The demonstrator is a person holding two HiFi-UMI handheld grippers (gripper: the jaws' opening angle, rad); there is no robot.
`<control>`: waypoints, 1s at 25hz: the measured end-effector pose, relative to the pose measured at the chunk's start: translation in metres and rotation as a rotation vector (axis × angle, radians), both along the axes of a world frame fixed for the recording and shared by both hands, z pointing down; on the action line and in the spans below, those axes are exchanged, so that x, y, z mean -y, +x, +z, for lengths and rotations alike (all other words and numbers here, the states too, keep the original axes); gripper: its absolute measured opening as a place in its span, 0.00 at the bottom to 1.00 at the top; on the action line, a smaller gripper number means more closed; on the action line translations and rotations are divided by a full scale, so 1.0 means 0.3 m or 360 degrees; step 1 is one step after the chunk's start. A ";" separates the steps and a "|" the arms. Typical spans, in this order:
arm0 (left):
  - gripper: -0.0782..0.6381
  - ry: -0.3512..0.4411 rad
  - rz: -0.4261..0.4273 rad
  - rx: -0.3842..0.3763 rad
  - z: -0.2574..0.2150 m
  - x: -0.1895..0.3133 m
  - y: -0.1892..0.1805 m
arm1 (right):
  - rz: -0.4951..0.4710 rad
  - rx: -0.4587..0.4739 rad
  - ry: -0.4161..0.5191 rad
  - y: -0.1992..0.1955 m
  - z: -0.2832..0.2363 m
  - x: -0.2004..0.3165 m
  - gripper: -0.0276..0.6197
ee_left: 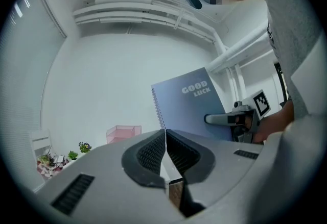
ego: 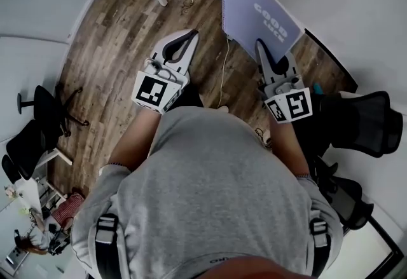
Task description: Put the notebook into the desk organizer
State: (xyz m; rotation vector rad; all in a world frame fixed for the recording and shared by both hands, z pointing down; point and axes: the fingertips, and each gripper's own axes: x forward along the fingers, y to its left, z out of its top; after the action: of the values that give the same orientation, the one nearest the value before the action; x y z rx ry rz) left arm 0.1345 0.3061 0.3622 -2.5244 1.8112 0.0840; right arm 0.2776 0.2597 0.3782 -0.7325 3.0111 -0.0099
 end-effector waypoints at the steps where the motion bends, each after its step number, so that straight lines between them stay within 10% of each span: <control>1: 0.15 0.0010 0.0006 0.0008 -0.007 0.026 -0.033 | 0.0001 -0.0007 -0.0001 -0.034 -0.002 0.023 0.10; 25: 0.15 0.0005 0.0162 -0.0009 -0.027 0.434 -0.716 | 0.0175 -0.0104 0.0009 -0.693 -0.053 0.384 0.10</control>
State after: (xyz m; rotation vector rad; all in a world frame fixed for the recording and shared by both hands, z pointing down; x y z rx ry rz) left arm -0.0802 0.1759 0.3542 -2.6157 1.6824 0.0964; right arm 0.0697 0.1445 0.3622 -0.9146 3.0256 0.0270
